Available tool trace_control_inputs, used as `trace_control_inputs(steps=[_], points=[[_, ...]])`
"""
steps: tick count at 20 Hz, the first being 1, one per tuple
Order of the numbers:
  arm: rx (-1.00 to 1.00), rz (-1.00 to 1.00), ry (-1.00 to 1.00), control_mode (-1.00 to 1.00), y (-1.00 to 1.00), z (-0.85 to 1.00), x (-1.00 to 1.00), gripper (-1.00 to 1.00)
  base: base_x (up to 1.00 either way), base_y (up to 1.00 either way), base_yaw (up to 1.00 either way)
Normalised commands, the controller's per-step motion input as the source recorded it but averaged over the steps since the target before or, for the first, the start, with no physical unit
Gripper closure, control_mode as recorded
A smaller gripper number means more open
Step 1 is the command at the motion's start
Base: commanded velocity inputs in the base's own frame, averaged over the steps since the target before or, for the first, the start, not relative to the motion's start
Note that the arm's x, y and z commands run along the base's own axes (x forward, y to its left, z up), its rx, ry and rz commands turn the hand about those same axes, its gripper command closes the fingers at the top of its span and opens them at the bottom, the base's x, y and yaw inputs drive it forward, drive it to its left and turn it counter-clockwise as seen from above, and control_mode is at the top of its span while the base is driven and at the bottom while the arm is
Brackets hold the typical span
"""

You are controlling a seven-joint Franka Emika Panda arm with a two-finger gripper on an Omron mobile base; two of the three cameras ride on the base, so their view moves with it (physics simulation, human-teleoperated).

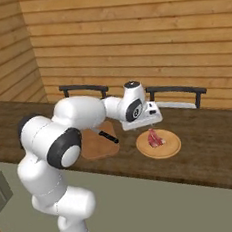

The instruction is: Pick up the knife from the drawer and place it on the cutting board. Then place the meat from the plate to the cutting board.

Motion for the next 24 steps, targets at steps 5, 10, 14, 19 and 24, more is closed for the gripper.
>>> trace_control_inputs(steps=[5, 10, 14, 19, 24], points=[[0.04, 0.00, 0.05, -1.00, -0.41, -0.29, 0.07, -1.00, 0.00, 0.00, 0.00], [0.01, 0.00, 0.07, -1.00, 0.01, -0.31, 0.35, -1.00, 0.00, 0.00, 0.00], [0.00, 0.00, 0.08, -1.00, 0.17, -0.30, 0.41, -1.00, 0.00, 0.00, 0.00], [0.00, 0.00, 0.01, -1.00, -0.01, -0.12, 0.35, -1.00, 0.00, 0.00, 0.00], [0.00, 0.00, 0.00, -1.00, -0.03, -0.36, 0.09, -1.00, 0.00, 0.00, 0.00]])
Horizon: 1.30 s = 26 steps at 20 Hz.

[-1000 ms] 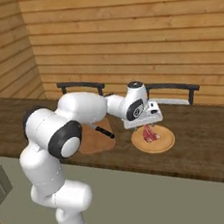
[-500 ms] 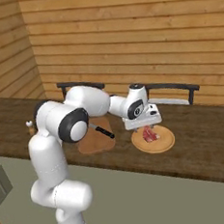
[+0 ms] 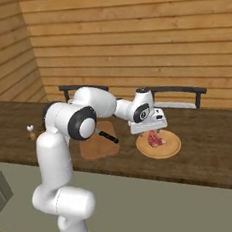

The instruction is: Pick up the knife from the drawer and place it on the cutting board. Then place the meat from the plate to the cutting board.

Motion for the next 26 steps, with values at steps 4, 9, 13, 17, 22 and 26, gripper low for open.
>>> trace_control_inputs(steps=[4, 9, 13, 17, 22, 26], points=[[0.02, 0.00, 0.00, -1.00, -0.16, -0.30, 0.17, -1.00, 0.00, 0.00, 0.00], [0.02, 0.00, -0.05, -1.00, -0.30, -0.02, 0.19, -1.00, 0.00, 0.00, 0.00], [0.00, 0.00, 0.00, -1.00, -0.11, -0.25, 0.19, -1.00, 0.00, 0.00, 0.00], [0.00, 0.00, 0.00, -1.00, 0.00, -0.40, 0.13, -1.00, 0.00, 0.00, 0.00], [0.00, 0.00, 0.00, -1.00, 0.00, -0.23, 0.01, -1.00, 0.00, 0.00, 0.00], [0.00, 0.00, 0.00, -1.00, 0.00, -0.16, -0.07, 1.00, 0.00, 0.00, 0.00]])
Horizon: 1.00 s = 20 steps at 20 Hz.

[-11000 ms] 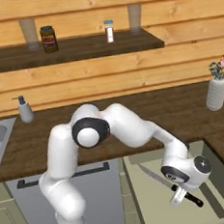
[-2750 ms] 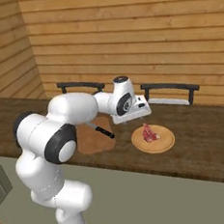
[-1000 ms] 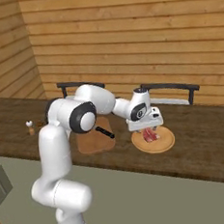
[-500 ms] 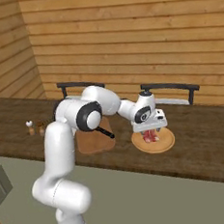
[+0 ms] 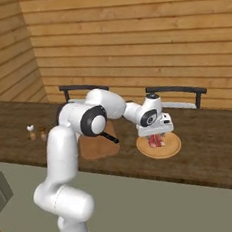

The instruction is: Pick up the knife from the drawer and place it on the cutting board. Then place the meat from the plate to the cutting board.

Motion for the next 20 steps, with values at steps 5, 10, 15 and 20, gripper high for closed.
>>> trace_control_inputs(steps=[5, 10, 15, 20], points=[[0.00, -0.01, 0.00, -1.00, 0.07, 0.09, -0.15, 1.00, 0.00, 0.00, 0.00], [0.00, 0.00, 0.00, -1.00, 0.32, 0.71, -0.34, 1.00, 0.00, 0.00, 0.00], [-0.01, 0.00, 0.06, -1.00, 0.97, 0.76, -0.18, 1.00, 0.00, 0.00, 0.00], [-0.02, 0.00, 0.13, -1.00, 1.00, 0.29, -0.28, 1.00, 0.00, 0.00, 0.00]])
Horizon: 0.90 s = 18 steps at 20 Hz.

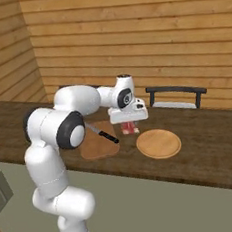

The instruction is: Pick up the knife from the drawer and place it on the cutting board. Then place the meat from the plate to the cutting board.

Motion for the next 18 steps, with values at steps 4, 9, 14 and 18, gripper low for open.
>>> trace_control_inputs(steps=[4, 9, 14, 18], points=[[0.00, 0.00, 0.14, -1.00, 1.00, 0.00, -0.40, 1.00, 0.00, 0.00, 0.00], [0.00, 0.01, 0.09, -1.00, 1.00, -0.13, -0.34, 1.00, 0.00, 0.00, 0.00], [0.00, 0.00, 0.01, -1.00, 0.82, -0.23, -0.30, 1.00, 0.00, 0.00, 0.00], [0.00, 0.00, 0.00, -1.00, 0.21, -0.49, -0.01, 1.00, 0.00, 0.00, 0.00]])
